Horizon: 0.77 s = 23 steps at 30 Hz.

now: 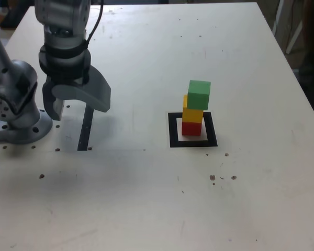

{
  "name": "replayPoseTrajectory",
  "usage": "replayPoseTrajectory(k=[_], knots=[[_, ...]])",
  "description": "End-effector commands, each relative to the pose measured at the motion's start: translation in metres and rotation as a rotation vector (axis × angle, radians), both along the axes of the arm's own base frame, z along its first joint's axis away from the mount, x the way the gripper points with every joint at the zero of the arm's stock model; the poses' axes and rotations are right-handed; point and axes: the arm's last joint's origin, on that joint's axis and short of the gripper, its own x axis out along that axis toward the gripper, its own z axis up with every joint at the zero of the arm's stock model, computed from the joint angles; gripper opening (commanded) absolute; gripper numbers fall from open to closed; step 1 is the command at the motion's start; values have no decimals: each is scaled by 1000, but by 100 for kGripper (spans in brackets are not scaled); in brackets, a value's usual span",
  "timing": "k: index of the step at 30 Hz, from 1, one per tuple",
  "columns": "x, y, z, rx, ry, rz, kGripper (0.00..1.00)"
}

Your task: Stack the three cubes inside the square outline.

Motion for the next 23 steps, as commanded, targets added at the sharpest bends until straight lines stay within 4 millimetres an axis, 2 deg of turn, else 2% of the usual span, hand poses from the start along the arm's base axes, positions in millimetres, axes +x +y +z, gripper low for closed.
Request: replayPoseTrajectory(k=[1,23], knots=[[0,0,0,-3,-1,1,99],[5,-1,6,-18,-14,-11,99]])
